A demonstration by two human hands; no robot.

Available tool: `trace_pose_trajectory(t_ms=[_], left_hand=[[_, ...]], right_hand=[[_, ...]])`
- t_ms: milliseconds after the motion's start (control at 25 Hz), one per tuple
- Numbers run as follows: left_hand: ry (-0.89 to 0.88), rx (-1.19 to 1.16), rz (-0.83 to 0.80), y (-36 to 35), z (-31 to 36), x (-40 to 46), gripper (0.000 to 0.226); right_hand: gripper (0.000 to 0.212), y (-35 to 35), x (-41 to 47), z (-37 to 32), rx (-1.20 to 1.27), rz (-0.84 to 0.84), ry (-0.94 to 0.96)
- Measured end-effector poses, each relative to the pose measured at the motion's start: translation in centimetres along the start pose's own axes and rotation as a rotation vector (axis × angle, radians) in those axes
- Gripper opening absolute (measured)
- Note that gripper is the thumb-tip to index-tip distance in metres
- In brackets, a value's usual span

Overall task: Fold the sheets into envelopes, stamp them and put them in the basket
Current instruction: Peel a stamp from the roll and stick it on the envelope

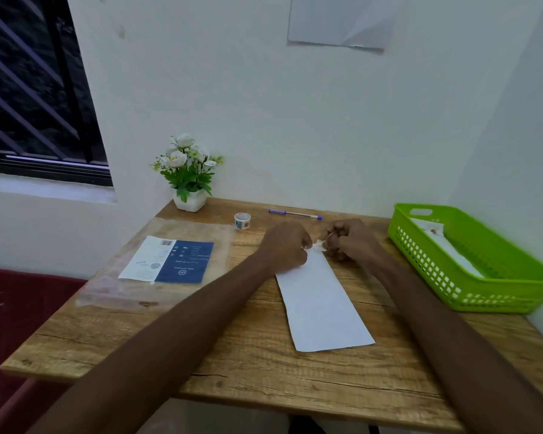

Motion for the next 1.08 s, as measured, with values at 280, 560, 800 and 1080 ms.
trace_pose_trajectory(t_ms=[280,560,800,1080], left_hand=[[0.010,-0.207,0.034,-0.4,-1.3,0.2,0.025],[0.080,-0.287,0.088,-0.5,-1.9,0.2,0.013],[0.071,-0.321,0.099,-0.5,-1.9,0.1,0.014],[0.035,-0.328,0.105,-0.6,-1.8,0.1,0.022]], right_hand=[[0.018,-1.0,0.6,0.0,-0.064,0.002,0.058],[0.019,-1.2,0.7,0.4,-0.102,0.064,0.061],[0.015,-1.2,0.4,0.4,-0.069,0.216,-0.043],[0.011,-1.4,0.4,-0.2,-0.116,0.197,-0.021]])
Point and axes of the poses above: each hand's wrist, its own x-axis towards the middle knuckle, its own y-axis out of the back of the hand, z = x × y, the point moved 5 cm from there along x, towards the middle knuckle, and after that the axes turned 13 degrees about y, right-handed, at the moved point
